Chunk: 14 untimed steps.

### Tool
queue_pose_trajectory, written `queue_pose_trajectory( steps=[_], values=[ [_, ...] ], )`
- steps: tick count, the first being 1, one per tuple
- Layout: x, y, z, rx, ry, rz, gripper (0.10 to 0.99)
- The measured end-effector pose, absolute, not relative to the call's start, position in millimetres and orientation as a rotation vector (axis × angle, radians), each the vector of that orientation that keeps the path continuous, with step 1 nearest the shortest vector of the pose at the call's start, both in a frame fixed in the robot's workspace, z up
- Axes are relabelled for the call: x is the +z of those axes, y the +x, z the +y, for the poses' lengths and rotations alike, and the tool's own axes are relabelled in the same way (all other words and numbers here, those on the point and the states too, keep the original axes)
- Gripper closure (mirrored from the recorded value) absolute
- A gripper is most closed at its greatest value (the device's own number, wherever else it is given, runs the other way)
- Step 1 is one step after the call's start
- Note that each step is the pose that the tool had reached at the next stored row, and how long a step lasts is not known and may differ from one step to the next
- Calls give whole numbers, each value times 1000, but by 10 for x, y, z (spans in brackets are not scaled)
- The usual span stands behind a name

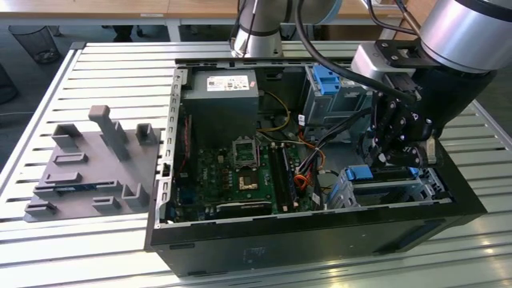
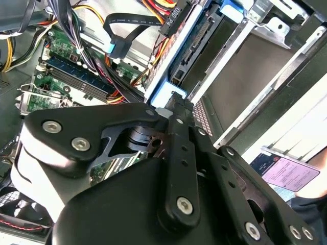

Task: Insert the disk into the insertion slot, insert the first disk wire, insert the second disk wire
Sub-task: 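Insert the disk into the insertion slot, then insert the first disk wire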

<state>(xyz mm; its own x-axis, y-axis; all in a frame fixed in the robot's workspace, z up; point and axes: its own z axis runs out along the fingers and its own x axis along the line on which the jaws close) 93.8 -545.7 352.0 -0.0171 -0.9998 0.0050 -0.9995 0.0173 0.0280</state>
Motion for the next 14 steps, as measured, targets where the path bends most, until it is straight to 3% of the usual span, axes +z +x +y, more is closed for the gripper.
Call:
queue_pose_trajectory(
  steps=[14],
  values=[
    [3504, 974, -5456, -25, 2186, -2224, 980]
  ],
)
